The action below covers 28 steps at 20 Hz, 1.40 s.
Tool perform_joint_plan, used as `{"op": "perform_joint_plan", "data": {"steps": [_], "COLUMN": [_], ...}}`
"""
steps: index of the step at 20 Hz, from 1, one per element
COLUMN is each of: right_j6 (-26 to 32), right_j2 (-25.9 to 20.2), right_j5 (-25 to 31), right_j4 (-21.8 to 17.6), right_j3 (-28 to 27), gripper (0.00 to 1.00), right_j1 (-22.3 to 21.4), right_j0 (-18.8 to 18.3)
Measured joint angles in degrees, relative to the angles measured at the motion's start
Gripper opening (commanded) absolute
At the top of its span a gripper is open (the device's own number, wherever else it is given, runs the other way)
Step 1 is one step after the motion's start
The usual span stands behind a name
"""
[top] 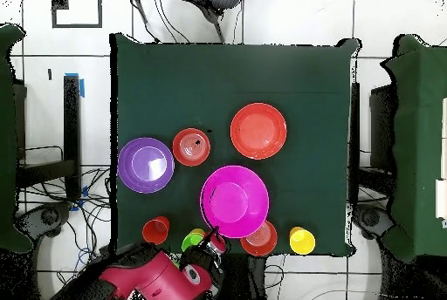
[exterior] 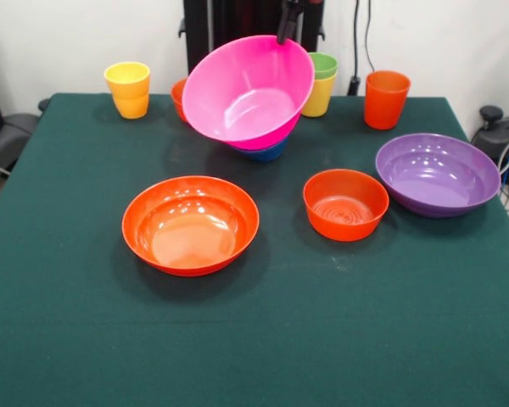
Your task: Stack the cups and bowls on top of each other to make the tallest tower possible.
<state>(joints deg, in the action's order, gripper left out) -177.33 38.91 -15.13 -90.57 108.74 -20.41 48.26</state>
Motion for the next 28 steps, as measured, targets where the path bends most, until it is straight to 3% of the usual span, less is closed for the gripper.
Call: {"op": "perform_joint_plan", "data": {"steps": [9, 10, 28], "right_j6": [0.0, 0.0, -0.02], "right_j2": [1.39, 1.98, 4.83], "right_j5": [0.0, 0.0, 0.0], "right_j4": [-1.93, -2.4, -3.19], "right_j3": [-0.02, -0.03, -0.06], "gripper": [0.0, 1.0, 1.0], "right_j1": [5.25, 6.74, 10.59], "right_j0": [4.26, 5.3, 6.98]}}
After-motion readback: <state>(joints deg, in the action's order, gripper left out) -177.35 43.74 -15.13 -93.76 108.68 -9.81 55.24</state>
